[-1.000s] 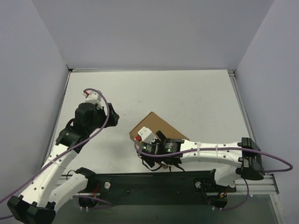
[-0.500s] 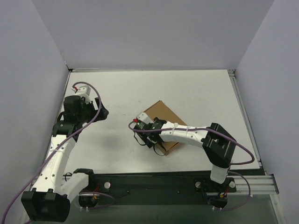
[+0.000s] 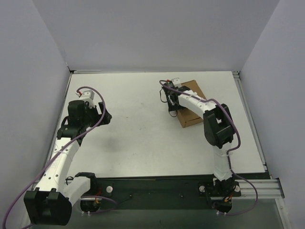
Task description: Fold the paper box
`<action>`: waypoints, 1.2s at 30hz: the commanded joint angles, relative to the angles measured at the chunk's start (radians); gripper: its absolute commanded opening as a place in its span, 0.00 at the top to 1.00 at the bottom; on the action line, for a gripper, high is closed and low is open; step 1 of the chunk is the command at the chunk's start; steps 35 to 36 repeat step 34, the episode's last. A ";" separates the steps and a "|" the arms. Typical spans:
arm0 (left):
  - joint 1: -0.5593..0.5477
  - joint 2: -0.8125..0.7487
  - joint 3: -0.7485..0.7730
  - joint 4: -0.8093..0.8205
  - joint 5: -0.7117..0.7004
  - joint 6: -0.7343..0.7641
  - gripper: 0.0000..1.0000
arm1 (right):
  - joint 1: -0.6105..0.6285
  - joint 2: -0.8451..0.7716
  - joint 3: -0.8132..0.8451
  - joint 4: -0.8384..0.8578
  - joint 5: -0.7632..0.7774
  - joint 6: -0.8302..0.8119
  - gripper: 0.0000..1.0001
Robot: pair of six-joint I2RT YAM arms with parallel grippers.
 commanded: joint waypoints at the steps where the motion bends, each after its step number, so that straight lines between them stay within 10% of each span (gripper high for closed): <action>1: 0.011 -0.047 -0.037 0.108 -0.025 0.037 0.13 | -0.068 0.067 0.069 -0.038 -0.014 -0.013 0.35; 11: 0.013 -0.069 -0.070 0.137 0.018 0.043 0.13 | -0.089 -0.144 0.074 -0.005 -0.074 -0.048 0.13; 20: 0.010 -0.078 -0.061 0.168 0.040 -0.006 0.04 | -0.255 -0.742 -0.450 0.301 -0.414 0.030 0.09; 36: 0.008 -0.133 -0.056 0.179 0.018 -0.017 0.03 | -0.309 -1.190 -0.808 0.362 -0.306 -0.031 0.09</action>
